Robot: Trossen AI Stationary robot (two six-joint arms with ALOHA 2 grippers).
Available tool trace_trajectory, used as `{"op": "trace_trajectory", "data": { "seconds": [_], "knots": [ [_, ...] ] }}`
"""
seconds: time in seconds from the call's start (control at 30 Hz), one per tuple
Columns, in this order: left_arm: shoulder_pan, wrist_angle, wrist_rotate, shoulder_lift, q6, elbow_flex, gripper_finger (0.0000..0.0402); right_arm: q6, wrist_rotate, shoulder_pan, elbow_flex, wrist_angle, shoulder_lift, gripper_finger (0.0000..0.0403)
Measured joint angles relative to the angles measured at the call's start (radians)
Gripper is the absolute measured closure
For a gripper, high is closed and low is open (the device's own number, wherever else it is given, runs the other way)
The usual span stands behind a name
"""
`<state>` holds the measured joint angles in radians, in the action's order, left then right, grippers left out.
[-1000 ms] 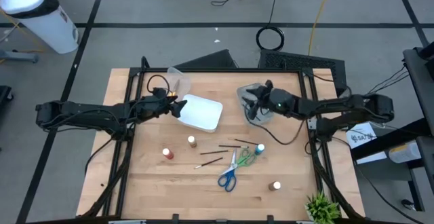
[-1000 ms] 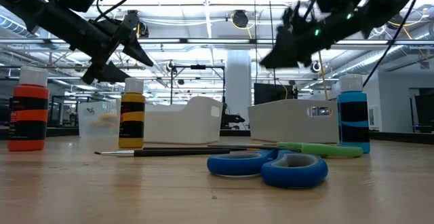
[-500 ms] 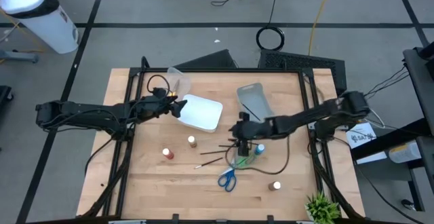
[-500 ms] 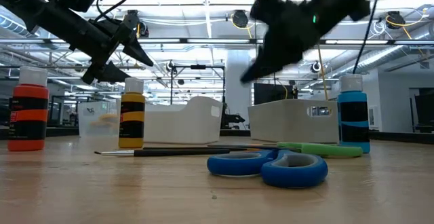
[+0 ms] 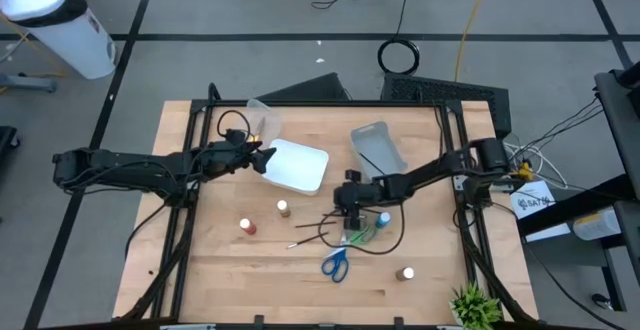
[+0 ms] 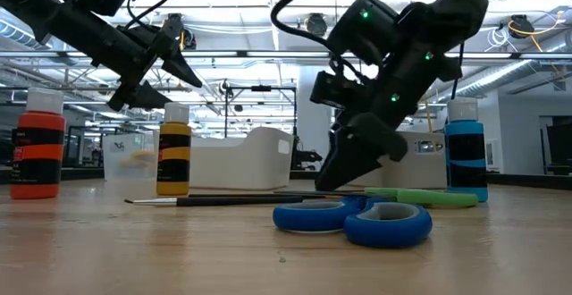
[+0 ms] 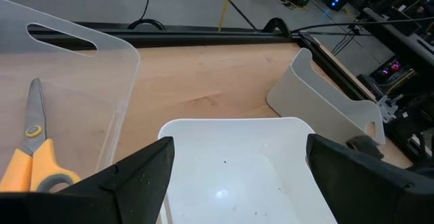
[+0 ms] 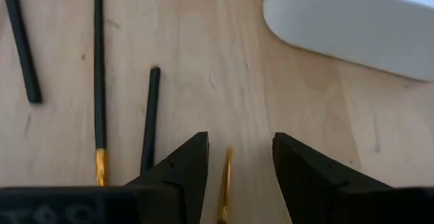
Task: Pick & Place Paint Supplies
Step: Put the top gold and black paintbrush into the gray bin
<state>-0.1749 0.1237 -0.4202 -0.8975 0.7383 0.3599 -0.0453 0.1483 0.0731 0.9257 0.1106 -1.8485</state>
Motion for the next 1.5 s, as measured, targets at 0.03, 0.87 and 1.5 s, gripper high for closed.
{"op": "trace_trajectory", "data": {
  "seconds": [0.03, 0.87, 1.5],
  "knots": [
    [0.000, 0.000, 0.000, 0.000, 0.000, 0.000, 0.0055, -0.001, -0.009, -0.006, 0.000, 0.000, -0.007, 0.0251],
    [0.000, 0.000, 0.000, 0.000, -0.002, 0.000, 0.0055, 0.037, -0.051, 0.017, -0.012, 0.009, 0.096, 0.0403],
    [0.000, -0.017, 0.000, 0.000, -0.001, 0.000, 0.0055, 0.177, 0.206, -0.063, -0.005, -0.080, 0.687, 0.0403]
  ]
}}
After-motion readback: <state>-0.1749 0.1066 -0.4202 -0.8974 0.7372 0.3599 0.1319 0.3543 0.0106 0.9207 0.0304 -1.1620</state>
